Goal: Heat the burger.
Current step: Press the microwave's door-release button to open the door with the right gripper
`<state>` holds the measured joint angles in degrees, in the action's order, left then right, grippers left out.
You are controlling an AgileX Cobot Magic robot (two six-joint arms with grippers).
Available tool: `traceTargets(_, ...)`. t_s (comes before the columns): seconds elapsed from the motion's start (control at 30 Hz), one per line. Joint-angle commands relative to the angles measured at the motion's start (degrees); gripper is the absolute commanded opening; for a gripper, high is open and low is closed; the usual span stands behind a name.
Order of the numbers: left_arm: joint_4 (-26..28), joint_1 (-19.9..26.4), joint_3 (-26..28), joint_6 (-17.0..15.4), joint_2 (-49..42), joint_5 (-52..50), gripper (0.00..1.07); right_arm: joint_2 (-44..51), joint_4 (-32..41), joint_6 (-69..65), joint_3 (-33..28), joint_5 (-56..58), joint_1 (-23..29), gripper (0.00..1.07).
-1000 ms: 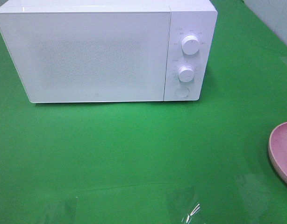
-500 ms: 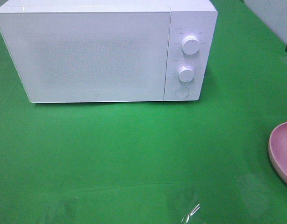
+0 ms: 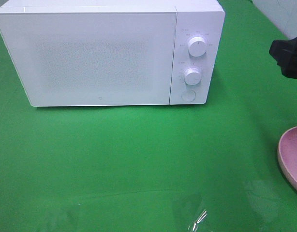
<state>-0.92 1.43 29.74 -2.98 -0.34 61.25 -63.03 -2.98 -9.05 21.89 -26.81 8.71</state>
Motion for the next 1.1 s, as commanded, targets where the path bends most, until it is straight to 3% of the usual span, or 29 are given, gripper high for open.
traceTargets(0.03, 0.11, 0.11, -0.11, 0.00, -1.20, 0.00, 0.96, -3.90, 2.18, 4.24, -1.78, -8.94, -0.40, 0.76)
traceTargets(0.2, 0.11, 0.11, -0.11, 0.00, -1.20, 0.00, 0.96, -8.65, 8.08, 10.20, -3.67, -16.56, 0.06, 0.76)
traceTargets(0.23, 0.11, 0.11, -0.11, 0.00, -1.20, 0.00, 0.96, -10.83, 13.64, 13.87, -4.53, -19.88, 1.83, 0.76)
traceTargets(0.27, 0.11, 0.11, -0.11, 0.00, -1.20, 0.00, 0.96, -10.83, 13.64, 13.87, -4.53, -19.88, 1.83, 0.76)
traceTargets(0.3, 0.11, 0.11, -0.11, 0.00, -1.20, 0.00, 0.96, -12.78, 19.71, 18.33, -4.93, -22.57, 4.98, 0.76)
traceTargets(0.5, 0.11, 0.11, -0.11, 0.00, -1.20, 0.00, 0.96, -17.42, 29.28, 24.92, -4.87, -30.83, 13.46, 0.76)
traceTargets(0.57, 0.11, 0.11, -0.11, 0.00, -1.20, 0.00, 0.96, -20.86, 33.80, 24.87, -4.87, -36.84, 19.02, 0.76)
traceTargets(0.67, 0.11, 0.11, -0.11, 0.00, -1.20, 0.00, 0.96, -21.83, 34.78, 24.87, -4.81, -38.10, 20.51, 0.76)
traceTargets(0.8, 0.11, 0.11, -0.11, 0.00, -1.20, 0.00, 0.96, -27.33, 40.11, 24.29, -4.76, -45.26, 28.59, 0.76)
traceTargets(1.1, 0.11, 0.11, -0.11, 0.00, -1.15, 0.00, 0.96, -33.58, 45.21, 24.35, -1.83, -47.67, 35.75, 0.76)
